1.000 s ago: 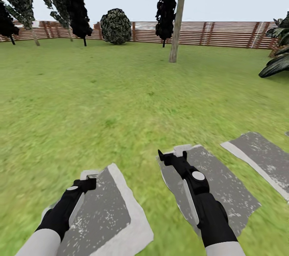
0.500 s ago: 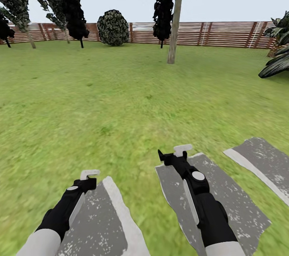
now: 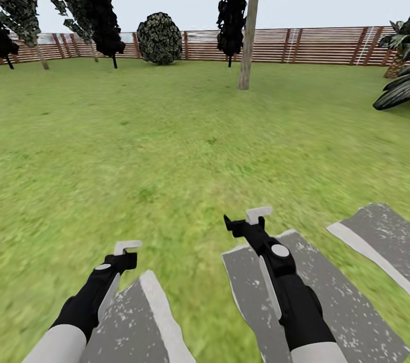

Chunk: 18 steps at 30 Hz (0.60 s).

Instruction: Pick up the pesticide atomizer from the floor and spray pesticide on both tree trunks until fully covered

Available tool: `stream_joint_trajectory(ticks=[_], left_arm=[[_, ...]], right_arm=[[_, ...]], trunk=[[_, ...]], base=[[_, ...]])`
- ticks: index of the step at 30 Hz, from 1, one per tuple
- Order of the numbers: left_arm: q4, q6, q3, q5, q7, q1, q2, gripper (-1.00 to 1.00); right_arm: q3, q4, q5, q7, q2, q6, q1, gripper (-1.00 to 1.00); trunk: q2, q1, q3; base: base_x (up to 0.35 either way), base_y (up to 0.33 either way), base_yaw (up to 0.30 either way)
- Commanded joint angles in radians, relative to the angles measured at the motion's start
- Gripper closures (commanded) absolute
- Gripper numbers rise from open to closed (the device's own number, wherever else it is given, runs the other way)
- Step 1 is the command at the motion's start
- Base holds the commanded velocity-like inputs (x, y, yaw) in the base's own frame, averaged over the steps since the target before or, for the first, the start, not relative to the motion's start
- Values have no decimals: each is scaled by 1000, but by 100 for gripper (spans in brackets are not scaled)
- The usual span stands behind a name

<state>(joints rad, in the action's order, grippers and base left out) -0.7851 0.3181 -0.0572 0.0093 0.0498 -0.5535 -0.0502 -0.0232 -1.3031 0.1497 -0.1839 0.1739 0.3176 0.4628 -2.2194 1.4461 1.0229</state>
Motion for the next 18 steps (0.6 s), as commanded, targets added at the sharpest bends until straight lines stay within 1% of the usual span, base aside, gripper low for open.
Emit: stream_joint_trajectory(ticks=[1,4,6,18], left_arm=[[-2,6,0,1,2,0,0,100],[-2,6,0,1,2,0,0,100],[-2,6,0,1,2,0,0,100],[-2,7,0,1,2,0,0,100]], right_arm=[[1,0,10,-6,1,5,0,-100],[0,7,10,-6,1,5,0,-100],[0,8,10,-5,1,5,0,-100],[0,8,10,-5,1,5,0,-100]], trunk=[[0,0,1],[0,0,1],[0,0,0],[0,0,-3]], base=[[335,0,0],[335,0,-40],[335,0,-183],[337,0,-247]])
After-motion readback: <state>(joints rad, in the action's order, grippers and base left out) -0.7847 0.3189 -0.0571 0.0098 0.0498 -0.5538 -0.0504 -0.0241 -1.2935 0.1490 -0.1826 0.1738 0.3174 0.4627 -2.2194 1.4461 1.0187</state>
